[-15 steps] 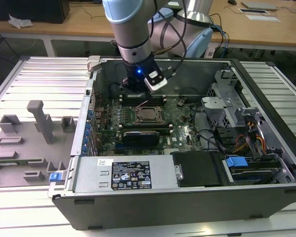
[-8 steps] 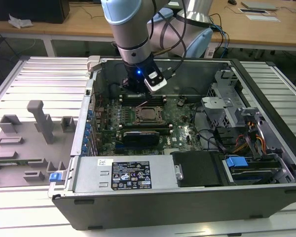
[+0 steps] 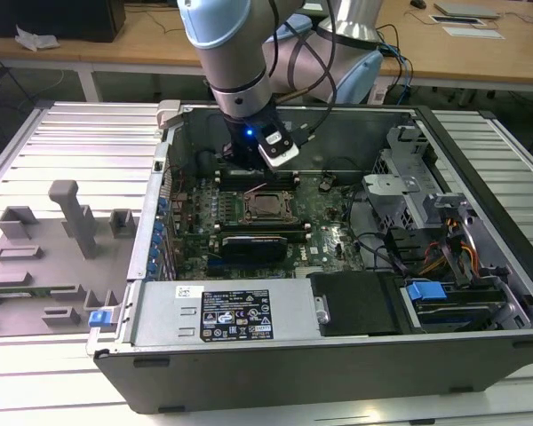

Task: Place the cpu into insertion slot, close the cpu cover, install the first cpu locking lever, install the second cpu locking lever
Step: 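Install the first cpu locking lever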

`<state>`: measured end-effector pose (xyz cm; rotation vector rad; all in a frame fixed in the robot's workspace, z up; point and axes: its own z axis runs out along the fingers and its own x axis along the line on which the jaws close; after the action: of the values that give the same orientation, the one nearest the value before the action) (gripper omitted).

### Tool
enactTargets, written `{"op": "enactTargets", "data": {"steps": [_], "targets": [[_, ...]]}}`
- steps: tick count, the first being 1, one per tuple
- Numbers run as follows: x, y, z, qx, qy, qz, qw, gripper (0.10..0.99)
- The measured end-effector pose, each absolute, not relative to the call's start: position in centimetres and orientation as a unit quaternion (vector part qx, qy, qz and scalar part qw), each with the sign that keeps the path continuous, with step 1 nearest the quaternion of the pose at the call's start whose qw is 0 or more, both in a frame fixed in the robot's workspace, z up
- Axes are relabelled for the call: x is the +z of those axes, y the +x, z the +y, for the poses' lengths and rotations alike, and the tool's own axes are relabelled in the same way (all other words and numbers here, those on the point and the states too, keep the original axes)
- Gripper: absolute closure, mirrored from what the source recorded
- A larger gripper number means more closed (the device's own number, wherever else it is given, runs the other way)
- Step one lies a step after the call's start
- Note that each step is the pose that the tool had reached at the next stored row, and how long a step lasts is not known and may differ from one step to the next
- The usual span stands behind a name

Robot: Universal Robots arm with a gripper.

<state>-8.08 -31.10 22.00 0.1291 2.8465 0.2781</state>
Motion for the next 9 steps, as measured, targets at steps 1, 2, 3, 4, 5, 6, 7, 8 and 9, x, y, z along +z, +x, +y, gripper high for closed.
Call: {"op": "enactTargets", "data": {"steps": [1,2,3,4,5,6,7,8,9], "targets": [[21.92,-8.08,-31.10,0.095,0.050,0.984,0.139,0.980],[21.86,-8.08,-31.10,0.095,0.054,0.984,0.140,0.980],[21.77,-8.08,-31.10,0.094,0.058,0.984,0.141,0.980],[21.72,-8.08,-31.09,0.094,0.061,0.984,0.142,0.980],[21.64,-8.08,-31.08,0.093,0.066,0.983,0.144,0.980],[21.61,-8.09,-31.06,0.093,0.069,0.983,0.144,0.980],[21.56,-8.10,-31.02,0.092,0.072,0.982,0.145,0.980],[21.52,-8.11,-30.97,0.092,0.074,0.982,0.146,0.980],[21.47,-8.12,-30.89,0.091,0.078,0.982,0.146,0.980]]}}
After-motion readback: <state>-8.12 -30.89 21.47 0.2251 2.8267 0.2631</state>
